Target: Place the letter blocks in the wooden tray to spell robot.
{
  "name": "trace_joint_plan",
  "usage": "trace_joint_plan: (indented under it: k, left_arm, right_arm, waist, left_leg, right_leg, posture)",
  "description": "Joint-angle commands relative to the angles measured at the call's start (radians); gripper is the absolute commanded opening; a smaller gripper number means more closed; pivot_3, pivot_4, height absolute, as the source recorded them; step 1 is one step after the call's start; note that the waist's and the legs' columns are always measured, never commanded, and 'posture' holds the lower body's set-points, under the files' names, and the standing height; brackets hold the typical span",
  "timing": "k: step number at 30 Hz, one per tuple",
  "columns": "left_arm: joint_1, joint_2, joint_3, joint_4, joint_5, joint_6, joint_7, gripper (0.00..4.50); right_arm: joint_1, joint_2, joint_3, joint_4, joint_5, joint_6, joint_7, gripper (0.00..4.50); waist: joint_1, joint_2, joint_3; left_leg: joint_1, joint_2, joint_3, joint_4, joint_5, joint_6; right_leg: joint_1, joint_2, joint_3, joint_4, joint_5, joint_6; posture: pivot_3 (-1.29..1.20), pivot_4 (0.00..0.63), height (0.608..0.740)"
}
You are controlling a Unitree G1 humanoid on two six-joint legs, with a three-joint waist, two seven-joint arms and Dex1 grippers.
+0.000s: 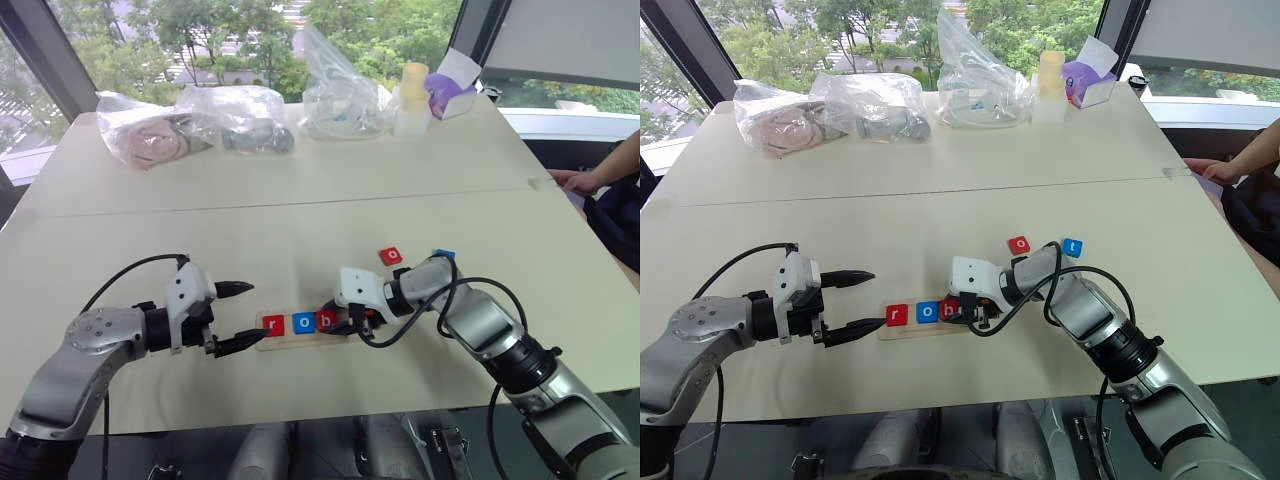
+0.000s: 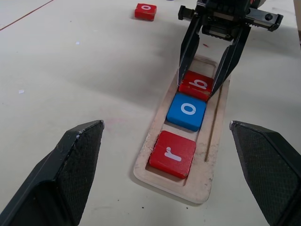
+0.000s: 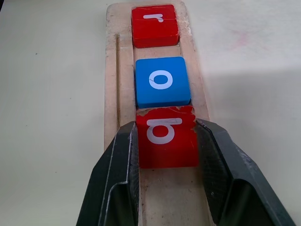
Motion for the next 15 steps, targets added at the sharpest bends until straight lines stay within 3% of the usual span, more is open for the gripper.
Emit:
trace_joint_plan:
  k: [1, 3, 4, 8, 15]
  left_arm:
    - [-0.008, 0.005, 0.022, -0.022, -0.014, -0.009, 0.003, 4.50]
    - [-0.008, 0.005, 0.022, -0.021, -0.012, -0.009, 0.004, 4.50]
    - [-0.009, 0.004, 0.022, -0.020, -0.012, -0.009, 0.004, 4.50]
    - [-0.011, 0.003, 0.020, -0.018, -0.012, -0.010, 0.004, 4.50]
    - [-0.022, -0.010, 0.001, -0.009, -0.008, -0.016, 0.002, 4.50]
  right_arm:
    - [-0.008, 0.006, 0.005, -0.033, 0.005, 0.010, 0.002, 3.13]
    - [-0.012, 0.012, 0.000, -0.035, 0.011, 0.020, 0.002, 4.26]
    - [-0.015, 0.018, -0.006, -0.036, 0.018, 0.028, 0.000, 4.45]
    - [-0.042, 0.037, -0.069, -0.036, 0.048, 0.068, -0.029, 4.45]
    - [-0.088, 0.029, -0.354, 0.004, 0.093, 0.246, -0.257, 4.45]
  waist:
    - [0.000, 0.000, 0.000]
    - [0.000, 0.000, 0.000]
    - [0.000, 0.000, 0.000]
    - [-0.001, 0.000, 0.000]
    - [0.004, 0.000, 0.000]
  left_leg:
    - [0.000, 0.000, 0.000, 0.000, 0.000, 0.000]
    - [0.000, 0.000, 0.000, 0.000, 0.000, 0.000]
    - [0.000, 0.000, 0.000, 0.000, 0.000, 0.000]
    - [0.000, 0.000, 0.000, 0.000, 0.000, 0.000]
    - [0.000, 0.000, 0.000, 0.000, 0.000, 0.000]
  right_leg:
    - [0.000, 0.000, 0.000, 0.000, 0.000, 0.000]
    - [0.000, 0.000, 0.000, 0.000, 0.000, 0.000]
    - [0.000, 0.000, 0.000, 0.000, 0.000, 0.000]
    - [0.000, 0.000, 0.000, 0.000, 0.000, 0.000]
    - [0.000, 0.000, 0.000, 0.000, 0.000, 0.000]
  posture:
    - [0.00, 0.150, 0.740]
    - [0.00, 0.150, 0.740]
    - [0.00, 0.150, 0.740]
    - [0.00, 0.150, 0.740]
    - [0.00, 0.150, 0.740]
